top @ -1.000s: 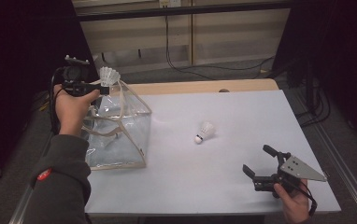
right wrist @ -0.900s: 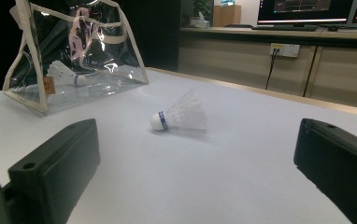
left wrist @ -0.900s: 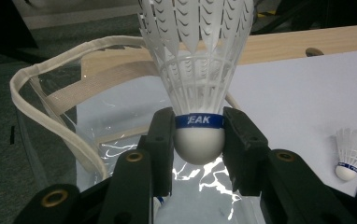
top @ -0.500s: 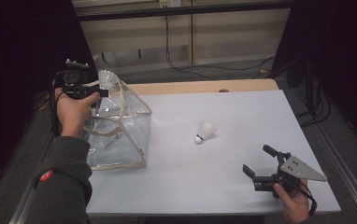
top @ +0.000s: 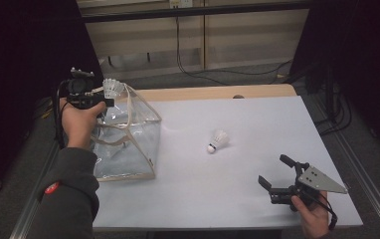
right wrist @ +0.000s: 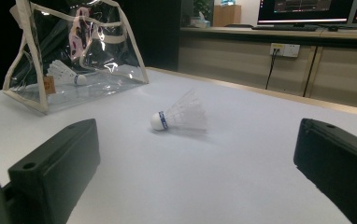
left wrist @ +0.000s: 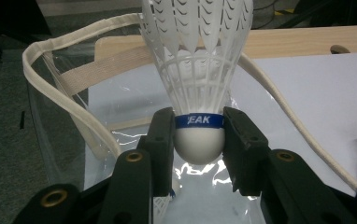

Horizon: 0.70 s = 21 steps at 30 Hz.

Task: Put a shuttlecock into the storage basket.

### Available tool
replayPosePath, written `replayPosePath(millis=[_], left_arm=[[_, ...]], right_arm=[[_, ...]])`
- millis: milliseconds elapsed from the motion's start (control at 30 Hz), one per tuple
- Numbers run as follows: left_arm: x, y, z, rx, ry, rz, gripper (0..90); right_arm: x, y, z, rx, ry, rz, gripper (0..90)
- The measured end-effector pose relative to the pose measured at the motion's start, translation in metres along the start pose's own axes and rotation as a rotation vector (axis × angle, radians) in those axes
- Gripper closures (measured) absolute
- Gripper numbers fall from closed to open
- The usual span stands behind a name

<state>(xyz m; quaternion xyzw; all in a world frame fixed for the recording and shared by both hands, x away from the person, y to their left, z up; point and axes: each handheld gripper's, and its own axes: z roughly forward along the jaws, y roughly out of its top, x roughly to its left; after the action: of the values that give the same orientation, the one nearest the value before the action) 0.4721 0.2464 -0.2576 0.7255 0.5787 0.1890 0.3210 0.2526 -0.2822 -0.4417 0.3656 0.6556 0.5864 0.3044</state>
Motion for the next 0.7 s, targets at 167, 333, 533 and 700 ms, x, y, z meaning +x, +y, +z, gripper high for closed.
replayPosePath(millis=[167,333,533,700], left_arm=[[-0.003,0.0,0.002,-0.001,0.019,0.004,58.4],[-0.005,0.001,0.0,-0.01,0.0,0.0,54.9],[-0.006,0.001,-0.004,-0.013,-0.034,0.005,49.2],[-0.012,0.002,-0.008,-0.013,-0.071,0.013,46.0]], right_arm=[[0.0,0.0,0.0,-0.002,-0.004,-0.001,0.4],[0.0,0.0,0.0,-0.001,-0.004,0.001,0.4],[0.0,0.0,0.0,0.0,-0.004,0.0,0.4],[0.0,0.0,0.0,-0.001,-0.005,0.0,0.3]])
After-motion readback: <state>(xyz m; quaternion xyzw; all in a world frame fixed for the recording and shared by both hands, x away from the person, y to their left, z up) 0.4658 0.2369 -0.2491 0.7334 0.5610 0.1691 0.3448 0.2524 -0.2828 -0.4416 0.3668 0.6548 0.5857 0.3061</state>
